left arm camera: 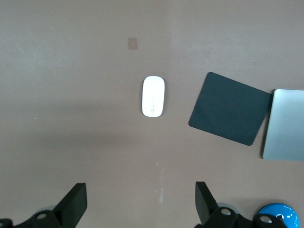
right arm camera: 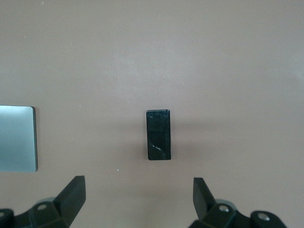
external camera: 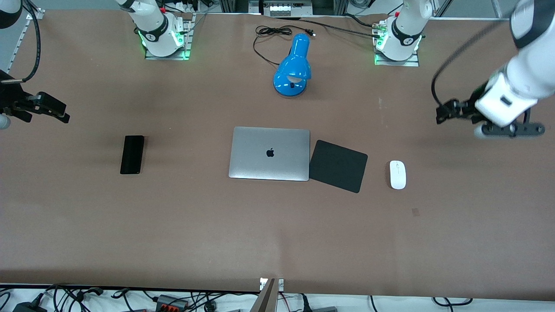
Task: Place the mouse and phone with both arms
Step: 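Reach the right gripper to the black phone while the left gripper reaches the mouse, then grasp the phone with the right gripper while the left gripper grasps the mouse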
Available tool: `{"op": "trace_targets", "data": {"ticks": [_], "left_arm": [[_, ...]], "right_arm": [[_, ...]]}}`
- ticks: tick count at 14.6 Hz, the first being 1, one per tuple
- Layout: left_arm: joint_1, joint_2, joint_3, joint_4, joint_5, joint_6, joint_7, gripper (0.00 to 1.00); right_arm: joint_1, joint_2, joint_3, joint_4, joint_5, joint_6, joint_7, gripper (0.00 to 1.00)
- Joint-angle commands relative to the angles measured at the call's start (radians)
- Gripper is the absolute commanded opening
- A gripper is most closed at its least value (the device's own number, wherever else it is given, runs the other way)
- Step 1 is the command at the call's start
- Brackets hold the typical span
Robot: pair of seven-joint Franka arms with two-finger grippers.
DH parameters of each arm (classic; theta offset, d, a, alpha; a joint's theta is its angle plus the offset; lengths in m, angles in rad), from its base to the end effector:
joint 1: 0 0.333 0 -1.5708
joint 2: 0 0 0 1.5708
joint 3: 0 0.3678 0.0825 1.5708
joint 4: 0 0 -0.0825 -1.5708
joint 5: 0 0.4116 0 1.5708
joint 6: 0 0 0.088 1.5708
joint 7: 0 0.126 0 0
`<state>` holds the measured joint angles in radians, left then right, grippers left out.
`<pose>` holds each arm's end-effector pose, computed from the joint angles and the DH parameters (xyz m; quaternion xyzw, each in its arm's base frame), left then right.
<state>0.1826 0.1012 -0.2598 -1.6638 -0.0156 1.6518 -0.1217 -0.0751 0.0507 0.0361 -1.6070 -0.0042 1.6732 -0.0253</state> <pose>0.6100 -0.0424 0.5590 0.9980 0.0232 -0.0567 0.0152 0.6077 -0.0247 0.6180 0.9999 -0.0067 0.0077 0.0014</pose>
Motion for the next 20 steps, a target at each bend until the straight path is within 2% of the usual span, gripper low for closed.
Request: {"op": "trace_targets", "data": {"ticks": [1,3,6,10,12,15,20], "left_arm": [[0.014,0.202,0.001,0.145,0.019,0.008,0.028,1.00],[0.008,0.291,-0.010,0.168,0.072,0.069,0.030,1.00],[-0.005,0.369,-0.012,0.122,0.109,0.251,0.031,1.00],[-0.022,0.396,-0.010,-0.054,0.158,0.480,0.030,1.00],[-0.026,0.423,-0.012,-0.082,0.206,0.508,0.028,1.00],[-0.029,0.483,-0.012,-0.088,0.209,0.545,0.028,1.00],[-0.026,0.526,-0.012,-0.111,0.209,0.591,0.020,1.00]], "right_arm": [[-0.003,0.026,-0.001,-0.019,-0.010,-0.001,-0.013,1.00],[-0.002,0.061,-0.002,-0.027,-0.022,0.000,-0.002,1.00],[0.001,0.130,-0.001,-0.068,-0.059,0.093,-0.002,1.00],[0.006,0.146,-0.001,-0.275,-0.073,0.319,-0.002,1.00],[0.000,0.199,-0.002,-0.297,-0.073,0.353,-0.002,1.00],[-0.021,0.307,-0.002,-0.298,-0.073,0.428,-0.001,1.00],[-0.026,0.408,-0.001,-0.300,-0.065,0.454,0.010,1.00]]}}
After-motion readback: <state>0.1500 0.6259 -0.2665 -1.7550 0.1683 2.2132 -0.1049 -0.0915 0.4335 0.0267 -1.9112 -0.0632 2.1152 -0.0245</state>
